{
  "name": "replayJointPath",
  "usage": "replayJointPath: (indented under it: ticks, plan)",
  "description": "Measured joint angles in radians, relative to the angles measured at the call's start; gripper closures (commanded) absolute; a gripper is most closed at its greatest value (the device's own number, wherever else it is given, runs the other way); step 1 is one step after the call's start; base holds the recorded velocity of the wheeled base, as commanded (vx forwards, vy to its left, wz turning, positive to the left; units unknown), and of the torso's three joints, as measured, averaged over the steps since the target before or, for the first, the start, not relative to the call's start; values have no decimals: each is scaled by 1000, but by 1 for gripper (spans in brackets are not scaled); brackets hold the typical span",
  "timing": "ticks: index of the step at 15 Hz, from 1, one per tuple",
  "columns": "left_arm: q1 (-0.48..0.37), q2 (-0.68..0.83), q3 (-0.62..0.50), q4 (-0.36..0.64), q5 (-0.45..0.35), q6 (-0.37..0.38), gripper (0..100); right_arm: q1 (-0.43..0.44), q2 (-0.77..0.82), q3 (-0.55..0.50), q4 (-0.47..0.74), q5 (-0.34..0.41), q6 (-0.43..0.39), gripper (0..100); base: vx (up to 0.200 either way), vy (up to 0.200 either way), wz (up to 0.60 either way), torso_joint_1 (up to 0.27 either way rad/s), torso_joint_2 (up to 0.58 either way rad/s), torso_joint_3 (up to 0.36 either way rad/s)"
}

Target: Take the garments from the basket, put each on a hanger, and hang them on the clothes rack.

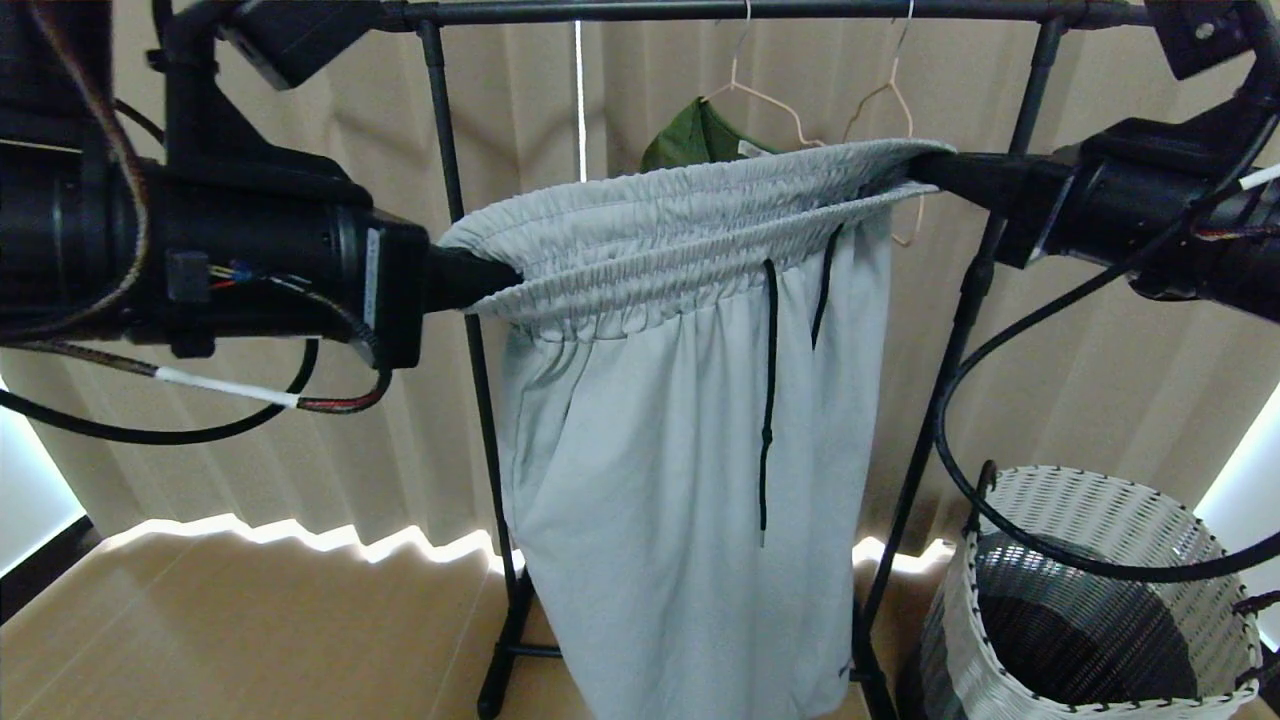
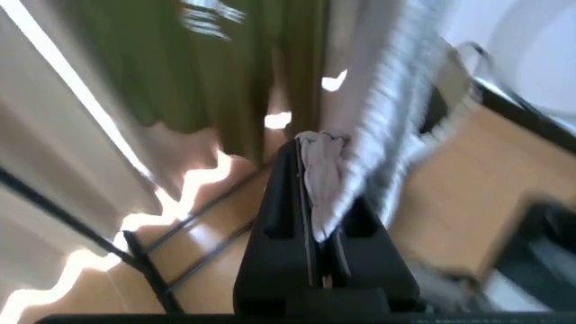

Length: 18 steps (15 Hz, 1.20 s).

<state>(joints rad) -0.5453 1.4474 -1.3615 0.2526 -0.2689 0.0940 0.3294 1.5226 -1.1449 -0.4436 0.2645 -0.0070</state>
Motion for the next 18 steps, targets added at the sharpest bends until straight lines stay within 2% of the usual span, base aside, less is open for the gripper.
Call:
replayJointPath:
  ticks: [4, 8, 11, 15, 18]
  plan:
    - [-61, -65, 45, 1, -6, 7, 100, 46, 71, -83, -4, -2, 32, 100, 0, 0, 0, 0, 0, 0]
    - [-75, -79, 50, -4, -2, 8, 100, 58, 98, -95, -5, -7, 33, 100, 0, 0, 0, 0, 0, 0]
    - [-27, -45, 11, -60, 14, 10, 100, 44, 89, -103, -4, -64, 31, 100, 0, 0, 0, 0, 0, 0]
    - [71, 93, -125, -172, 124, 14, 100, -18, 35, -104, 47, -70, 27, 100, 0, 0, 0, 0, 0, 0]
    - [81, 146, -107, -242, 135, 11, 100, -48, -25, -48, 96, -70, 27, 100, 0, 0, 0, 0, 0, 0]
